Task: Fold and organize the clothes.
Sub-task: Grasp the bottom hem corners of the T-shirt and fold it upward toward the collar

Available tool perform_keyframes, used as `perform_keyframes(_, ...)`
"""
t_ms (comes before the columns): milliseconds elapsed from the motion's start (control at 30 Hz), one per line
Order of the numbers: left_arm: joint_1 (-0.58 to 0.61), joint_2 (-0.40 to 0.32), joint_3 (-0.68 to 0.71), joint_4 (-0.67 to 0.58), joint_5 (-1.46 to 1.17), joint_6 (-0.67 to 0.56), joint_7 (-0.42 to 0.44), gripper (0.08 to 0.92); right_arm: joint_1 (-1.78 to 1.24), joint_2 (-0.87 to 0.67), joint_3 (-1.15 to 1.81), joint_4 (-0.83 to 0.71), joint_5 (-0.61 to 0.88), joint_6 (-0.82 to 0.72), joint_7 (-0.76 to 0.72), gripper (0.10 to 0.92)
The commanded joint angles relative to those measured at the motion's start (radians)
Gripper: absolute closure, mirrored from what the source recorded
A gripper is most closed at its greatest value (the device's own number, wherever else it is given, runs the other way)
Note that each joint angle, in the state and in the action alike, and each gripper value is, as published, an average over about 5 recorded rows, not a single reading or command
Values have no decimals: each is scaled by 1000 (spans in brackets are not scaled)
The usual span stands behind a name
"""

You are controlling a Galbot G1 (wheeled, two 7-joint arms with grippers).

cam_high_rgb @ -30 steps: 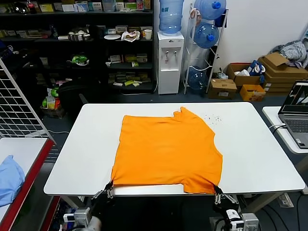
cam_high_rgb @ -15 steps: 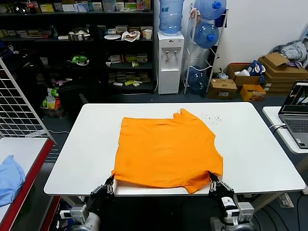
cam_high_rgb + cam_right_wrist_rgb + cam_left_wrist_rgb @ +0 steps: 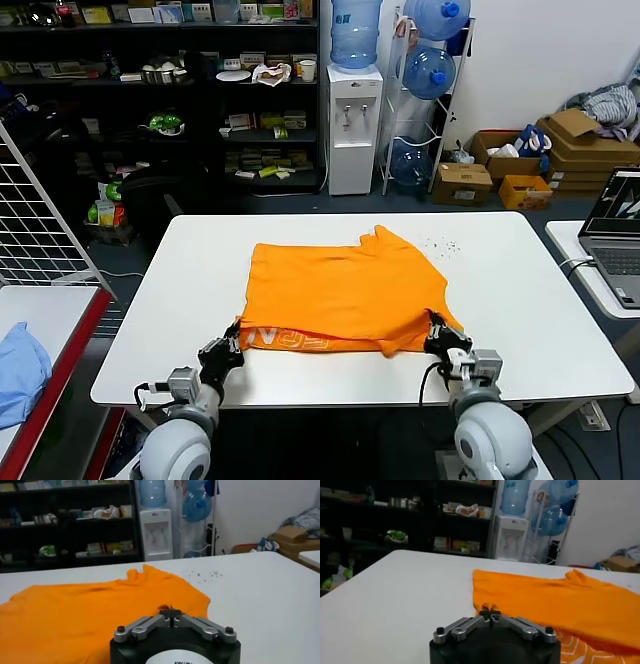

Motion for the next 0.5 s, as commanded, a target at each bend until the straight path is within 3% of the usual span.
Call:
perform_keyframes(33,-140,-1,53,84,-16,35,-18,909,153,-17,-28,-82,66,-70,37,903)
perform_keyframes(233,-141,-7,58,80,-24,51,-21,909,156,-15,-37,-92,53,-68,-5,891)
perform_keyframes(300,-137,-5,57,76,-27,60,-20,906,150,-17,-33,-90,42,-68,-28,853)
perform_keyframes(500,-129,2,55,72,-31,75,-21,749,137,-23,-20,-86,22,-45,-74,682)
